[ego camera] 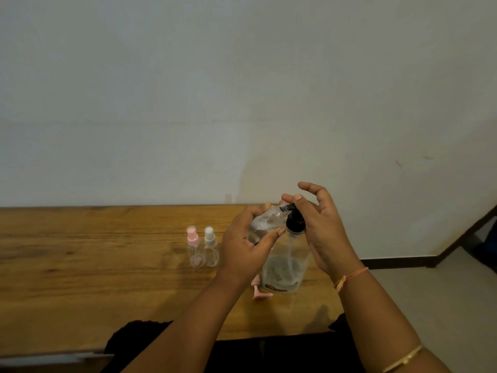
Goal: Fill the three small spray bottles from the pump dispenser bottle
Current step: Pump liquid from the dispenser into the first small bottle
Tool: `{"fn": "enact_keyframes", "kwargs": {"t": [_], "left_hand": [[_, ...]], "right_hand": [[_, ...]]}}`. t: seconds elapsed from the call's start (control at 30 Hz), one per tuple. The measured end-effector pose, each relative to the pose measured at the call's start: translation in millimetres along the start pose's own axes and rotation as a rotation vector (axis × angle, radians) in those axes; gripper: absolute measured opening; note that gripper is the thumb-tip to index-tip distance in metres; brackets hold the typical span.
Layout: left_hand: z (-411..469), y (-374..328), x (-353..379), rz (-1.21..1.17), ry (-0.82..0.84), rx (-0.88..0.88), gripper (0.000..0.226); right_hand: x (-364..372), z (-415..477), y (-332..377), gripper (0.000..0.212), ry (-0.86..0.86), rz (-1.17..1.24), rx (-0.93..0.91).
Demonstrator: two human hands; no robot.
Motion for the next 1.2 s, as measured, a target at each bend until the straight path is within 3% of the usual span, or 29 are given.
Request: {"fn": "enact_keyframes", "kwargs": {"t": [0.3, 0.77, 0.83, 0.93, 1.0, 1.13, 1.2], "left_hand": [[-1, -3, 0, -0.043, -0.028, -0.008, 0.033], [-1, -7, 1, -0.024, -0.006, 0.009, 0.028], [-2, -7, 2, -0.04, -0.016, 0.014, 0.028], [-3, -11, 3, -0.069, -0.032, 0.019, 0.03], [-3, -13, 3, -0.072, -0.039, 0.029, 0.029], [-2, -10, 2, -0.084, -0.044, 0.015, 0.029], [-2, -9, 3, -0.086, -0.039, 0.006, 0.028]], "right_hand": [[-1, -2, -3, 0.032, -0.04, 0.095, 0.019], [0, 0, 2, 0.023, 0.057, -0.047, 0.02], [-1, -3, 3, 0.028, 0.042, -0.015, 0.007], [-3, -6, 3, 0.061, 0.004, 0.064, 0.007], [-3, -5, 1, 0.073, -0.004, 0.084, 0.013], [0, -3, 0, 0.078, -0.011, 0.063, 0.025], [-1, -2, 0, 0.069, -0.004, 0.045, 0.034]]}}
Point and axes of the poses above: each hand's wrist, its own z-axis towards the middle knuckle, its own x-axis out of the palm, y = z × x, the point moved 6 cm from there along z, towards the middle knuckle, and after that the axes turned 2 degrees about -z, right-handed, at the moved point
